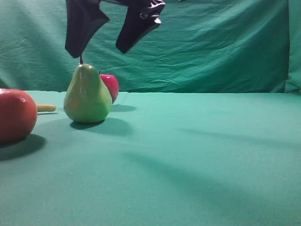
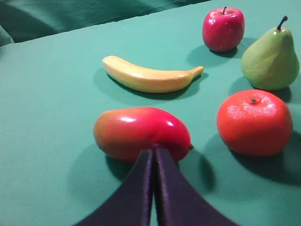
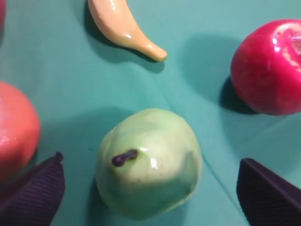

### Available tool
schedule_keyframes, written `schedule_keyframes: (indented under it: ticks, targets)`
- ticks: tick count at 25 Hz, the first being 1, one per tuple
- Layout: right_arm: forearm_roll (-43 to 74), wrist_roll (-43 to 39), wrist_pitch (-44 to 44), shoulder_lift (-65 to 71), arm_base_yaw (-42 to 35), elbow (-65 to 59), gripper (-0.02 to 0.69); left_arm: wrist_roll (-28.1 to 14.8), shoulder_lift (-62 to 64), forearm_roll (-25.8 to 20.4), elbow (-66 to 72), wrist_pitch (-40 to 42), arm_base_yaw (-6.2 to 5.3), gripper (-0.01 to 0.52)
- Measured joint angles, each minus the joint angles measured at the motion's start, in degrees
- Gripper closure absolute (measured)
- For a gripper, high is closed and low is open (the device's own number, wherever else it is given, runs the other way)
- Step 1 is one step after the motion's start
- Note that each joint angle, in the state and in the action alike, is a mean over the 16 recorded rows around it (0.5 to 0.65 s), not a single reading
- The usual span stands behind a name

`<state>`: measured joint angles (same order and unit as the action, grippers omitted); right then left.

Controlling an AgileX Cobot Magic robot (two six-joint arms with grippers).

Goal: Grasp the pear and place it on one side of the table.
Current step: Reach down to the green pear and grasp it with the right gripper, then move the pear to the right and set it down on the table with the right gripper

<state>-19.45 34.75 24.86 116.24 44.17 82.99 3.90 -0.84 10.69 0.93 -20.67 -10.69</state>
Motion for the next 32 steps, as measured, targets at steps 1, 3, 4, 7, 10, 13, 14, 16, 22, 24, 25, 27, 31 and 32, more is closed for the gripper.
schedule_keyframes:
  ticks: [1,3,4,7,10,13,14,16,22,24,25,27,31,32]
  targets:
    - [0.0,0.0,0.3,0.8,0.0,0.7,0.073,0.0,0.0,0.0,0.0,0.0,0.00,0.514]
    - [0.0,-0.2,1.1,1.9,-0.3,1.8,0.099,0.0,0.0,0.0,0.0,0.0,0.00,0.514]
    - [0.1,-0.4,1.7,2.2,-0.5,2.2,0.112,0.0,0.0,0.0,0.0,0.0,0.00,0.514]
    - [0.4,-1.6,4.0,1.8,-1.8,3.3,0.151,0.0,0.0,0.0,0.0,0.0,0.00,0.514]
    - [1.1,-3.3,6.7,-0.6,-4.1,3.3,0.190,0.0,0.0,0.0,0.0,0.0,0.00,0.514]
    - [1.8,-5.2,9.2,-4.9,-7.5,1.3,0.204,0.0,0.0,0.0,0.0,0.0,0.00,0.514]
    - [2.1,-5.8,9.8,-6.7,-8.9,0.1,0.203,0.0,0.0,0.0,0.0,0.0,0.00,0.514]
    - [2.7,-7.1,10.8,-10.4,-12.0,-3.0,0.203,0.0,0.0,0.0,0.0,0.0,0.00,0.514]
    - [4.6,-9.7,9.0,-21.2,-21.9,-16.3,0.203,0.0,0.0,0.0,0.0,0.0,0.00,0.514]
    - [4.9,-10.0,6.7,-23.7,-24.6,-21.4,0.203,0.0,0.0,0.0,0.0,0.0,0.00,0.514]
    - [5.1,-10.0,5.4,-24.7,-25.8,-23.7,0.203,0.0,0.0,0.0,0.0,0.0,0.00,0.514]
    - [5.3,-10.1,2.8,-26.0,-27.7,-28.0,0.203,0.0,0.0,0.0,0.0,0.0,0.00,0.514]
    - [5.6,-10.2,-2.2,-26.2,-30.2,-34.0,0.203,0.0,0.0,0.0,0.0,0.0,0.00,0.514]
    - [5.6,-10.1,-3.4,-25.9,-30.5,-35.0,0.200,0.0,0.0,0.0,0.0,0.0,0.00,0.514]
